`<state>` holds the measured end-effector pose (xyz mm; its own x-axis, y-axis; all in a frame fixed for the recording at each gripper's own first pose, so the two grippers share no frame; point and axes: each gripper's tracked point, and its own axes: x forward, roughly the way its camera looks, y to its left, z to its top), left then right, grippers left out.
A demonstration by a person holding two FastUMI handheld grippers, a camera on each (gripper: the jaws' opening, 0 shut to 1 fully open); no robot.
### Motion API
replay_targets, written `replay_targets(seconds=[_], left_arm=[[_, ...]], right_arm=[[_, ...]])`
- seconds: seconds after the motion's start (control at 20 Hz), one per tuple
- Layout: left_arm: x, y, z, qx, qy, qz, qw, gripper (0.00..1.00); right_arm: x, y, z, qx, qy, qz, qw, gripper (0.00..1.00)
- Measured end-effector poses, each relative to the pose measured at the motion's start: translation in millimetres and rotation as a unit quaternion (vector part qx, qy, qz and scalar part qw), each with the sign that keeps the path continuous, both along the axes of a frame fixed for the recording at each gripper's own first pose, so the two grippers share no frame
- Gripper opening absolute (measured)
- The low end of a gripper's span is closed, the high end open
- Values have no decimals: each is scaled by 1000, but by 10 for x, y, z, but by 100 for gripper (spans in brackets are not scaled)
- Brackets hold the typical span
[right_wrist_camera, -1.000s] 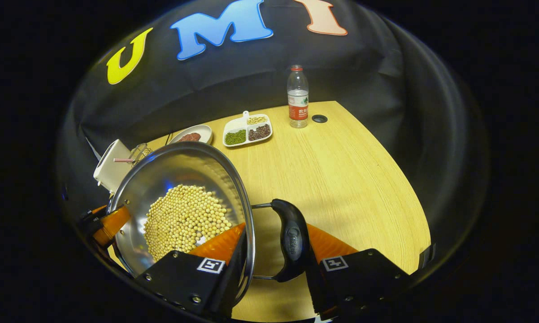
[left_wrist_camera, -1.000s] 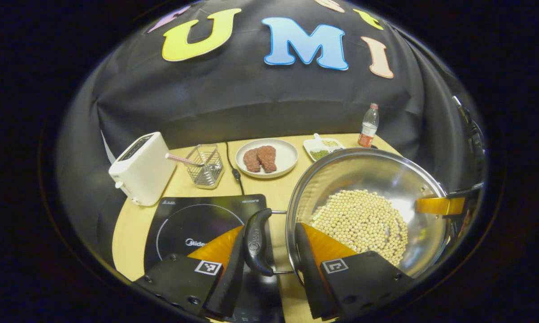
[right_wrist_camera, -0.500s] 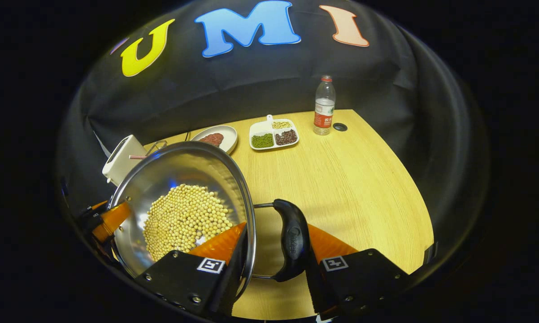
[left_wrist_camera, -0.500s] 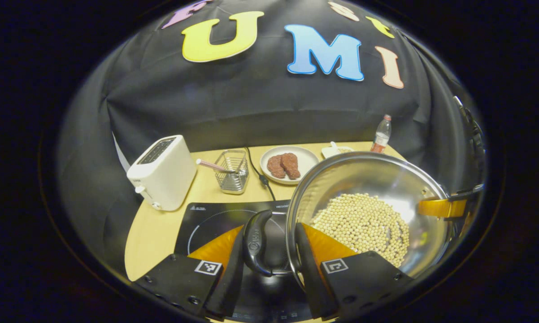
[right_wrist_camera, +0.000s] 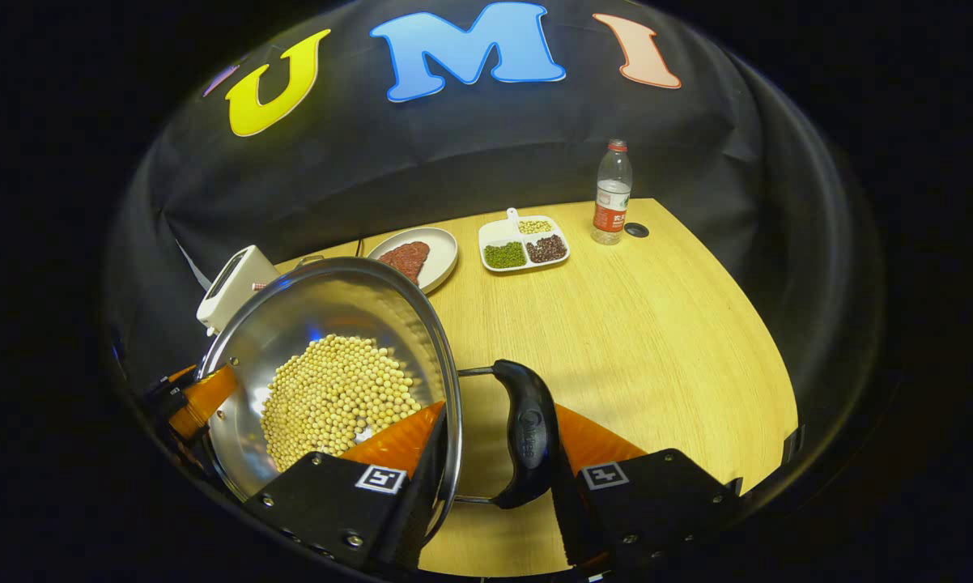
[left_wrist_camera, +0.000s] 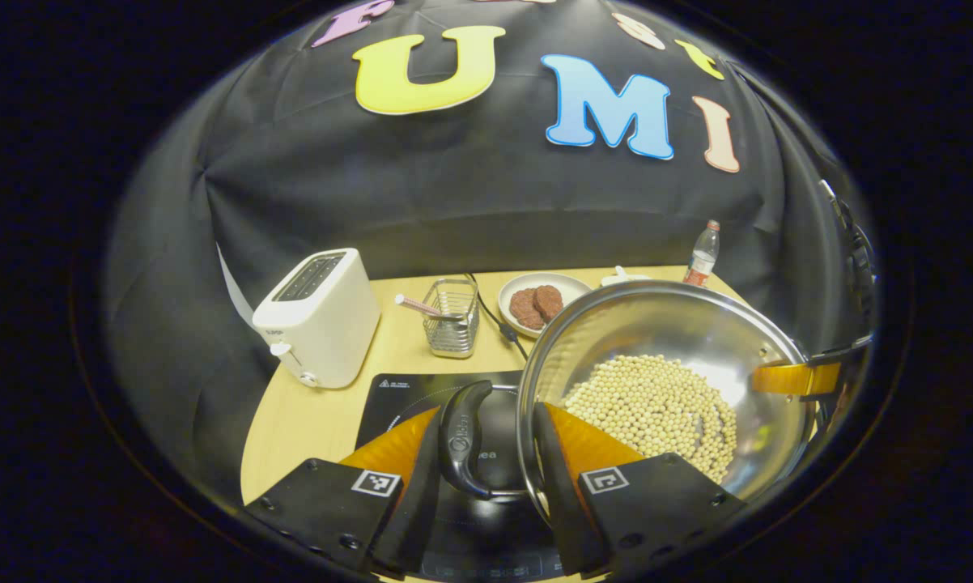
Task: First push the handle of the pot to place it horizontally, then grasp the pot with both hands and set it on the induction cooktop.
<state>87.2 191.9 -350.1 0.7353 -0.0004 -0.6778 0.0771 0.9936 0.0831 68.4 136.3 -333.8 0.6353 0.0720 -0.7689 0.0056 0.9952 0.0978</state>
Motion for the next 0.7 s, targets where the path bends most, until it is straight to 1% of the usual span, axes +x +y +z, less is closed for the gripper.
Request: replay_targets(seconds=[0.3,0.35,0.45,0.5,0.55,0.6,0.65,0.7], left_arm=[[-5,380,28,3,-4,9,1000,70],[46,474,38,3,-3,12,1000,67],[56,594,8,4,-2,15,1000,67],[75,653,-2,5,-1,17,1000,70],[79,720,-3,6,-1,19,1000,70],[84,784,-7,7,0,21,1000,67],[72,783,-57,7,1,24,1000,70],[95,836,-75,6,2,27,1000,67]], right_arm=[[22,330,-46,0,6,13,1000,64],[31,383,-60,0,8,16,1000,64],[44,495,-96,4,14,20,1000,64],[56,549,-121,5,17,21,1000,64],[69,598,-157,6,20,23,1000,64],[89,651,-169,4,22,26,999,64],[102,713,-184,3,23,28,999,64],[113,773,-189,3,25,30,999,64]])
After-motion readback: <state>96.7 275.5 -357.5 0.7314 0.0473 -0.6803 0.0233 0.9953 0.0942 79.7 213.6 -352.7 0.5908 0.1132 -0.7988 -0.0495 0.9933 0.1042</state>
